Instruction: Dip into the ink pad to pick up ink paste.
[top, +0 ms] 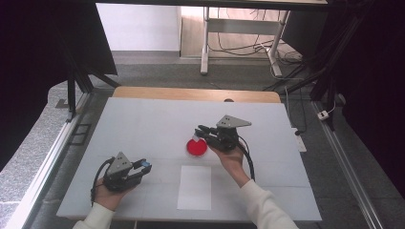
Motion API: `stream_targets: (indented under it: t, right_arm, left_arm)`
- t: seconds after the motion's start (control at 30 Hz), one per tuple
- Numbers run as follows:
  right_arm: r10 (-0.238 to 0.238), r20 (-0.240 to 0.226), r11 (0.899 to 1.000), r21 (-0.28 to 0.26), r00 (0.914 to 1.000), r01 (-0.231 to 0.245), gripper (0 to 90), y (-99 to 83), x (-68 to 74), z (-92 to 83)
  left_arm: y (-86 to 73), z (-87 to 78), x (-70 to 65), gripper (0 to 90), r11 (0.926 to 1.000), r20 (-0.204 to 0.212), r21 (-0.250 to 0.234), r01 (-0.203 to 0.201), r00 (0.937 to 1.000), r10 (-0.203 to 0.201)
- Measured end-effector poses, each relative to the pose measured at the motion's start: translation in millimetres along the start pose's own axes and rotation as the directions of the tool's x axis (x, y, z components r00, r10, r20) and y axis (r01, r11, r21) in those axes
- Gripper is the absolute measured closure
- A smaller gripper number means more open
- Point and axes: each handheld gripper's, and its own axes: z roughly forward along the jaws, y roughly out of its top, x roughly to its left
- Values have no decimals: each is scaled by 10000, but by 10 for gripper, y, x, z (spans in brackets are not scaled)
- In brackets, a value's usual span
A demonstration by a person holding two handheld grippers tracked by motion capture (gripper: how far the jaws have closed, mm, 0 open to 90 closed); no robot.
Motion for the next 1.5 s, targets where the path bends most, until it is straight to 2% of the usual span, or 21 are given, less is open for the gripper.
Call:
stream_targets:
  t: [0.17, 0.23, 0.37, 0.63, 0.87, 1.07, 1.33, 1.5]
  right_arm:
    - [-190, 24, 9998, 83, 9998, 190, 758, 9, -10, 105]
    - [-101, -50, 9999, 134, 9999, 101, 758, -4, -15, 138]
    - [-187, -89, 9988, 451, 9998, 191, 758, -35, -2, 184]
    - [-483, 191, 9957, 801, 9987, 466, 758, -67, -5, 217]
    - [-352, 509, 9923, 1203, 9981, 288, 758, -121, -86, 235]
    - [-326, 576, 9902, 1377, 9978, 244, 758, -159, -107, 268]
    - [-520, 678, 9806, 1923, 9963, 381, 758, -225, -124, 330]
    - [-448, 692, 9775, 2089, 9966, 294, 758, -264, -143, 356]
  left_arm:
    - [3, -3, -7, 644, 10000, 19, -46, -13, 10000, 13]
    - [3, -3, -4, 644, 10000, 26, -44, -13, 10000, 13]
    - [1, -4, 2, 644, 10000, 49, -38, -11, 10000, 11]
    - [0, 6, -2, 644, 10000, 77, -7, -37, 10000, 37]
    - [-2, 8, -2, 644, 10000, 83, 5, -27, 10000, 27]
    - [-3, 9, 2, 644, 10000, 94, 2, -21, 10000, 21]
    - [-6, 14, 1, 644, 10000, 136, 46, -10, 9999, 10]
    - [-5, 13, -1, 644, 10000, 143, 40, -22, 9999, 22]
